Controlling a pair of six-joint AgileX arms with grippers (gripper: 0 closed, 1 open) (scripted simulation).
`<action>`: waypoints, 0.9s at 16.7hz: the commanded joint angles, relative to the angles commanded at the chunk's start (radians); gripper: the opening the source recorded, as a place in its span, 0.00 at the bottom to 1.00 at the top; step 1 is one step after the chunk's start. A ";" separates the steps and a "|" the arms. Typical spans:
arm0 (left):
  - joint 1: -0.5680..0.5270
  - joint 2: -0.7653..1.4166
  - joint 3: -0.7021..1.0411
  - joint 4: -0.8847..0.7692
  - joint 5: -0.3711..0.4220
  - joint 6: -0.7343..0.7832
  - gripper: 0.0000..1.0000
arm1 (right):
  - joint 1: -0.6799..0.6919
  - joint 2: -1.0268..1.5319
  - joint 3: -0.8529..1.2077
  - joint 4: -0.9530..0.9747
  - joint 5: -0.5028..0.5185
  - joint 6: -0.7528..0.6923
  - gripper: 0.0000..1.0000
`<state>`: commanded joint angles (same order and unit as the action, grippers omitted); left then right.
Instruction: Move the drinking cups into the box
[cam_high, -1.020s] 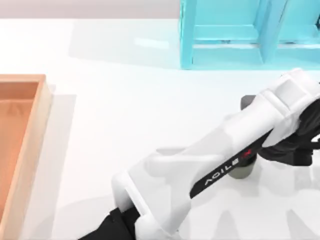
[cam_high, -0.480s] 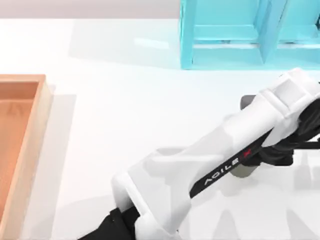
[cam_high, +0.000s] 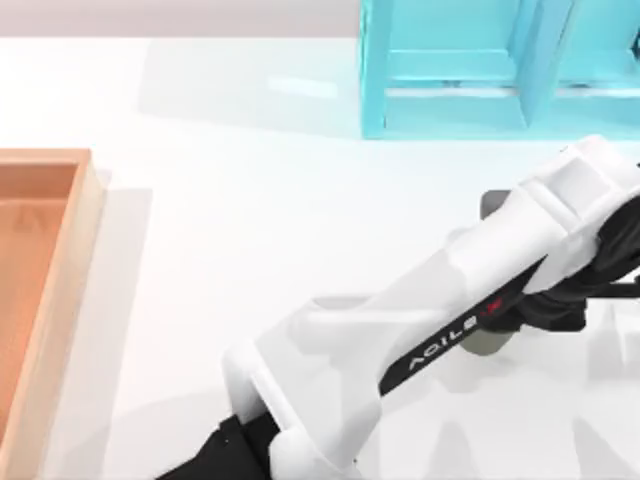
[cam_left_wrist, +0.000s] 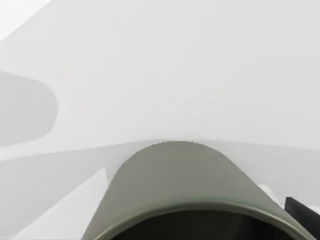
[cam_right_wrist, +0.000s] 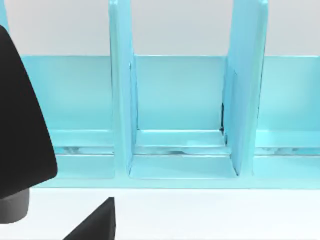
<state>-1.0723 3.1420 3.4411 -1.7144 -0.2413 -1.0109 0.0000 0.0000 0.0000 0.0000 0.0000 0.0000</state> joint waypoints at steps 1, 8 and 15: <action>0.000 -0.001 -0.001 0.001 0.000 0.000 0.00 | 0.000 0.000 0.000 0.000 0.000 0.000 1.00; 0.000 -0.250 -0.301 0.151 0.006 0.053 0.00 | 0.000 0.000 0.000 0.000 0.000 0.000 1.00; 0.045 -0.663 -1.027 0.360 0.008 0.112 0.00 | 0.000 0.000 0.000 0.000 0.000 0.000 1.00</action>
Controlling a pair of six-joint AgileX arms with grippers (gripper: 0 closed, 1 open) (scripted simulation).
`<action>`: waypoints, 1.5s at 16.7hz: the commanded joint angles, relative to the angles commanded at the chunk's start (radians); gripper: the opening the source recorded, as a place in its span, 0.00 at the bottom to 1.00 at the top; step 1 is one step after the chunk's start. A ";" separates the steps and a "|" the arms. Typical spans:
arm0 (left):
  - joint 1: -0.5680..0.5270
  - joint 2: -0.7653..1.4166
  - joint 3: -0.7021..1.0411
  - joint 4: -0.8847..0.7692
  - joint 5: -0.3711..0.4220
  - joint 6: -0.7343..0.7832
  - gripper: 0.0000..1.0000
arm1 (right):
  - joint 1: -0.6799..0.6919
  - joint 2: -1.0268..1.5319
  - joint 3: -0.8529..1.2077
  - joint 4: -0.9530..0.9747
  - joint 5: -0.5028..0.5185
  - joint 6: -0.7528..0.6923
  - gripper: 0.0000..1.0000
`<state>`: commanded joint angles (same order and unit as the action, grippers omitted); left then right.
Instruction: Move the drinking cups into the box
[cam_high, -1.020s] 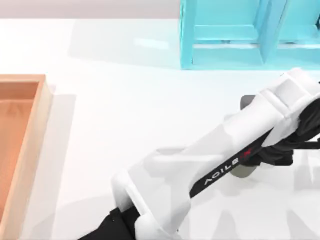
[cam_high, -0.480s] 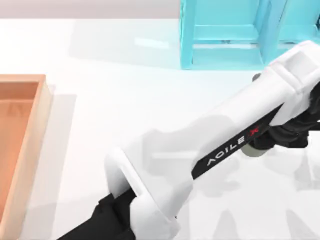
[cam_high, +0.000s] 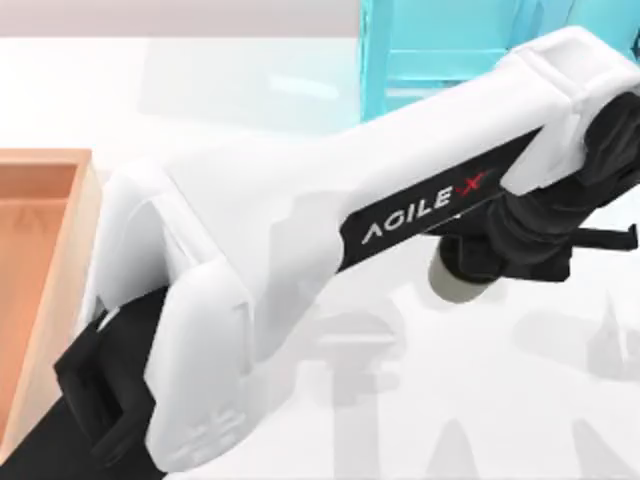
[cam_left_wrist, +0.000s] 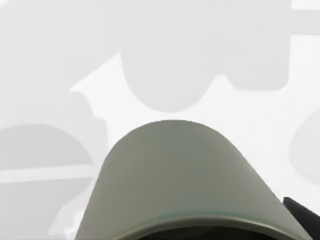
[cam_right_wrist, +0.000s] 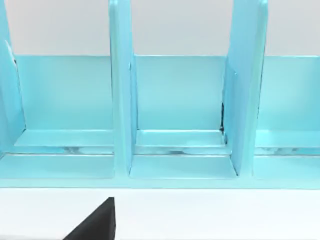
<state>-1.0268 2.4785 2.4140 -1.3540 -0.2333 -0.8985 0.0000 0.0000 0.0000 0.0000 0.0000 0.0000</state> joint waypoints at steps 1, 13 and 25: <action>0.011 -0.055 -0.095 0.028 0.000 0.004 0.00 | 0.000 0.000 0.000 0.000 0.000 0.000 1.00; 0.068 -0.331 -0.477 0.173 -0.003 0.006 0.00 | 0.000 0.000 0.000 0.000 0.000 0.000 1.00; 0.485 -0.463 -0.605 0.095 0.101 0.404 0.00 | 0.000 0.000 0.000 0.000 0.000 0.000 1.00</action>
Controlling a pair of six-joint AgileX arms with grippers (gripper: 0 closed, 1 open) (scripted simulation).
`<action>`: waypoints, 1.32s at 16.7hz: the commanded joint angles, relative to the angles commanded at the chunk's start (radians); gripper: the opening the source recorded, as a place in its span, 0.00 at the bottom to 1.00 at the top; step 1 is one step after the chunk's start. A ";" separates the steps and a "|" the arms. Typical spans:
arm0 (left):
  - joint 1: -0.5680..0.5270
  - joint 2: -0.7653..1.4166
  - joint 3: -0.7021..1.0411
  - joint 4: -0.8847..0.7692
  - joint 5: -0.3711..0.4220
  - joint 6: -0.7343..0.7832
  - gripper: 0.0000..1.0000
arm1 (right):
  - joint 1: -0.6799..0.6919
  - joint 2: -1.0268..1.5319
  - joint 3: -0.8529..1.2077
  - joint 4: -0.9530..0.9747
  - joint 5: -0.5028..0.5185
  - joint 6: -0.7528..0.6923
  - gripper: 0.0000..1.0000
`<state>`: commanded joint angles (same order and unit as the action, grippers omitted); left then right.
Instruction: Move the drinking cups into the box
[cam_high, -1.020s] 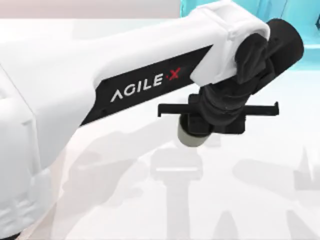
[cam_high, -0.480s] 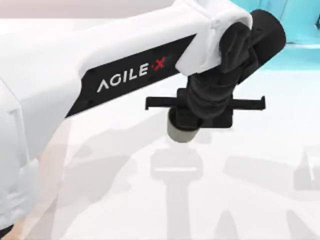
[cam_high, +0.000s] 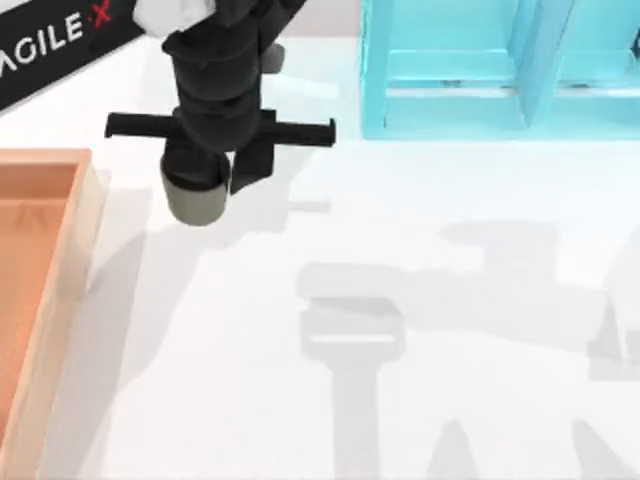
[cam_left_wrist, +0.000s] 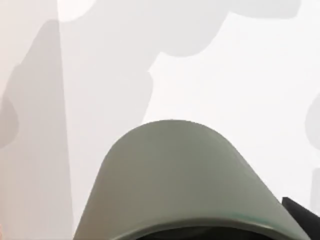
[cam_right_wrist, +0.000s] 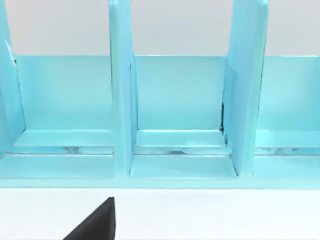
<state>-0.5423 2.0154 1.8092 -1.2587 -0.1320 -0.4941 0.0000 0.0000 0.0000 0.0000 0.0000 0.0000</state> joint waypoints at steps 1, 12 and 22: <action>0.039 -0.017 -0.012 -0.005 0.012 0.037 0.00 | 0.000 0.000 0.000 0.000 0.000 0.000 1.00; 0.563 -0.185 -0.155 -0.075 0.129 0.525 0.00 | 0.000 0.000 0.000 0.000 0.000 0.000 1.00; 0.761 -0.286 -0.251 -0.110 0.196 0.725 0.00 | 0.000 0.000 0.000 0.000 0.000 0.000 1.00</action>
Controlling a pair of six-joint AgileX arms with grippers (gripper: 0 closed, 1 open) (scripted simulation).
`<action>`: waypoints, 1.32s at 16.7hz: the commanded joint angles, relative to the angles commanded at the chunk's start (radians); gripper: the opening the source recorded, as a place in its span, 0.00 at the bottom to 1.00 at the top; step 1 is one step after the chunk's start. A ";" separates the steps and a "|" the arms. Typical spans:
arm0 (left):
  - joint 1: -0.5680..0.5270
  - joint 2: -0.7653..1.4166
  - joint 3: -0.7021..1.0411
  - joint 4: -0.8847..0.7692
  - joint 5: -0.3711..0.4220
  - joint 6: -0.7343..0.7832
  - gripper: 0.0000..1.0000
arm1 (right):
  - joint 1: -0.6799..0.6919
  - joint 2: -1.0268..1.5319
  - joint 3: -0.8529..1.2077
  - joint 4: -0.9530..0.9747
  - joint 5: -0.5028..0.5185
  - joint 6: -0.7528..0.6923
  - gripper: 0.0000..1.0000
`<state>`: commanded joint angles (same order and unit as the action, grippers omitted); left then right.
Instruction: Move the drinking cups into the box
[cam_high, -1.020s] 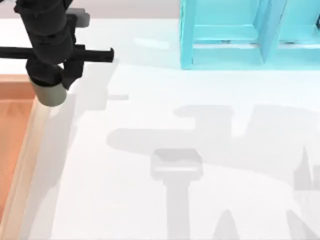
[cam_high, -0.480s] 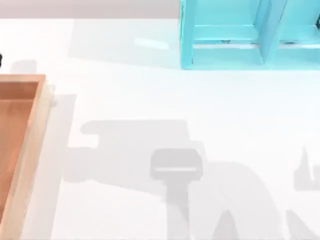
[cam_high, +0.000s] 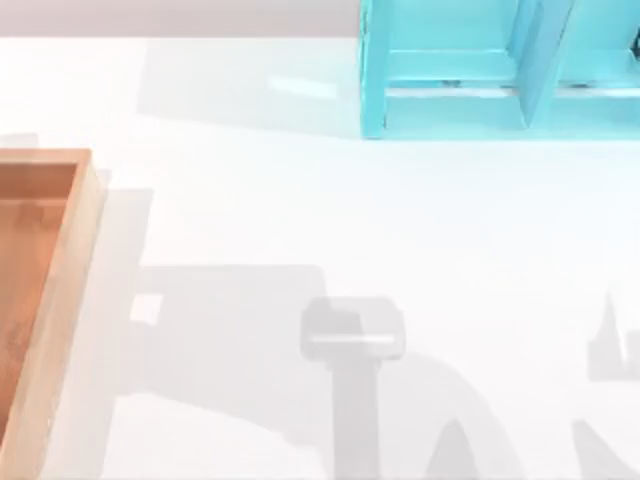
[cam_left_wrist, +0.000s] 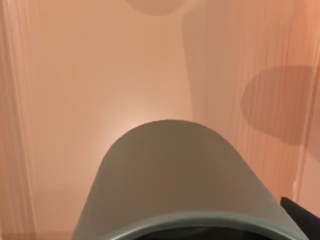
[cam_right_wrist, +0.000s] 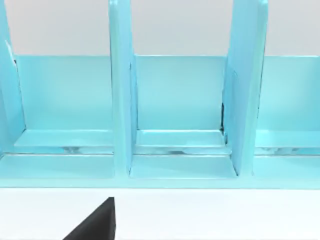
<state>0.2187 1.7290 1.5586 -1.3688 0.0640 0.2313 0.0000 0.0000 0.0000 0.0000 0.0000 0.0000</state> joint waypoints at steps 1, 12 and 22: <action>-0.004 0.005 0.003 0.002 -0.004 0.001 0.00 | 0.000 0.000 0.000 0.000 0.000 0.000 1.00; 0.017 0.022 -0.211 0.237 -0.001 0.019 0.00 | 0.000 0.000 0.000 0.000 0.000 0.000 1.00; 0.021 0.027 -0.224 0.250 0.001 0.021 0.38 | 0.000 0.000 0.000 0.000 0.000 0.000 1.00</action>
<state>0.2398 1.7563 1.3342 -1.1186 0.0648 0.2528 0.0000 0.0000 0.0000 0.0000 0.0000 0.0000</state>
